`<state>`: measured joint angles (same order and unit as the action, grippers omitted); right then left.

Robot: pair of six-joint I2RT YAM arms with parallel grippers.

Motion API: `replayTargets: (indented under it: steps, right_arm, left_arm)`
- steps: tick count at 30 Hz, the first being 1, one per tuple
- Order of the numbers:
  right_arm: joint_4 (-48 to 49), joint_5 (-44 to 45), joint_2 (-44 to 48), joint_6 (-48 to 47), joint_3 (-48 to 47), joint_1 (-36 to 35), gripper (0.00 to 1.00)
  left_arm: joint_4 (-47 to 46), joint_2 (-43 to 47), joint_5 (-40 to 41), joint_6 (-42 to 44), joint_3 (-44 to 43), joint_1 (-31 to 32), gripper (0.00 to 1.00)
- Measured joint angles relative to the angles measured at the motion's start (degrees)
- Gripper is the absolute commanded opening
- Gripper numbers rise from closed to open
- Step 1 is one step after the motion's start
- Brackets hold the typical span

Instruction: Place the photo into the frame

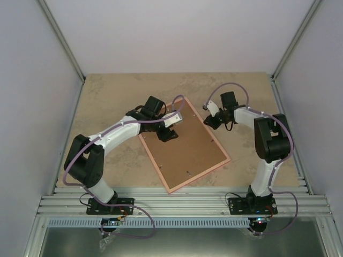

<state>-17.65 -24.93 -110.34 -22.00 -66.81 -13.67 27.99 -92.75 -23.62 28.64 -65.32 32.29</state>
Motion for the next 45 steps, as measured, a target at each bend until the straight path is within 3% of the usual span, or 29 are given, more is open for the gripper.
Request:
replayTargets:
  steps: [7, 16, 20, 37, 45]
  right_arm:
    - [-2.1, 0.2, -1.7, -2.3, -3.1, 0.3, 0.22]
    - [-4.8, 2.8, -0.8, -2.3, -3.6, 1.2, 0.51]
    - [-5.8, 4.7, 2.5, -0.8, 0.0, 1.3, 0.55]
    - [-3.1, 5.4, 6.6, 4.1, 6.4, 0.2, 0.44]
    - [-0.1, 4.2, 5.5, 4.0, 7.8, -1.6, 0.32]
  left_arm:
    - [0.4, -1.0, -0.3, 0.0, -0.7, 0.0, 0.65]
    - [0.4, -1.3, -0.5, 0.0, -1.3, 0.0, 0.65]
    - [0.4, -1.3, -0.7, 0.0, -1.3, 0.0, 0.65]
    - [-0.3, -1.0, -4.8, 1.4, 1.9, 0.7, 0.62]
    - [-0.8, 0.2, -1.7, 7.8, 9.8, 12.2, 0.55]
